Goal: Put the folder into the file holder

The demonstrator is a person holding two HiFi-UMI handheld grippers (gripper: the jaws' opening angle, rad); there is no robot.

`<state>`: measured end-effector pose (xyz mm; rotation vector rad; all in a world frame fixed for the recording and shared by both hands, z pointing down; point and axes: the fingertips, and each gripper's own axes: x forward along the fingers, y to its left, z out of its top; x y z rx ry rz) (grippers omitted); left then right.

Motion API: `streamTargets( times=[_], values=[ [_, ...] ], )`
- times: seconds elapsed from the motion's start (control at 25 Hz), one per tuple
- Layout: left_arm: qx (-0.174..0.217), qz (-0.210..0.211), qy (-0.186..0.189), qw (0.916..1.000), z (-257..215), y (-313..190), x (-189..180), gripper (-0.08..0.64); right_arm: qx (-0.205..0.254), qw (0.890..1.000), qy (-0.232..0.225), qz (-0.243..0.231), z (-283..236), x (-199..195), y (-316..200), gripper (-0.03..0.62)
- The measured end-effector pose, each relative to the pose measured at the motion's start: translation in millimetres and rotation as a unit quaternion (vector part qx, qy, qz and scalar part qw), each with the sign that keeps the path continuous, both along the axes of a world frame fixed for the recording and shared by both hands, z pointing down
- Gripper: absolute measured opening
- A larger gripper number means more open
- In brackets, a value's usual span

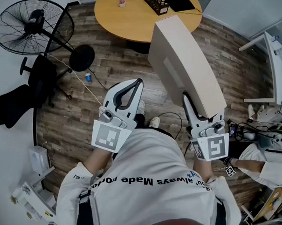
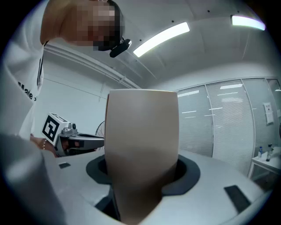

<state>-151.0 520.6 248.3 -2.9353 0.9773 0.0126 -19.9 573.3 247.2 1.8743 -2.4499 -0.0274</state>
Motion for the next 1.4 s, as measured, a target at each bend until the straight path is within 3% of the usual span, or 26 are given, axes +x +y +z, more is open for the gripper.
streamTargets(
  times=[0.44, 1.08, 1.4],
  values=[
    [-0.001, -0.002, -0.005, 1.0000, 1.7, -22.3, -3.6, 0.023, 0.005, 1.000, -0.013, -0.004, -1.5, -2.1, -21.4, 0.285],
    [-0.011, 0.012, 0.006, 0.9998, 11.8, -129.2, -29.3, 0.023, -0.004, 1.000, -0.002, 0.008, 5.0, -30.9, -127.7, 0.285],
    [-0.019, 0.017, 0.008, 0.9996, 14.3, -162.2, -48.6, 0.023, -0.005, 1.000, 0.005, 0.020, 2.7, -48.4, -157.1, 0.285]
  ],
)
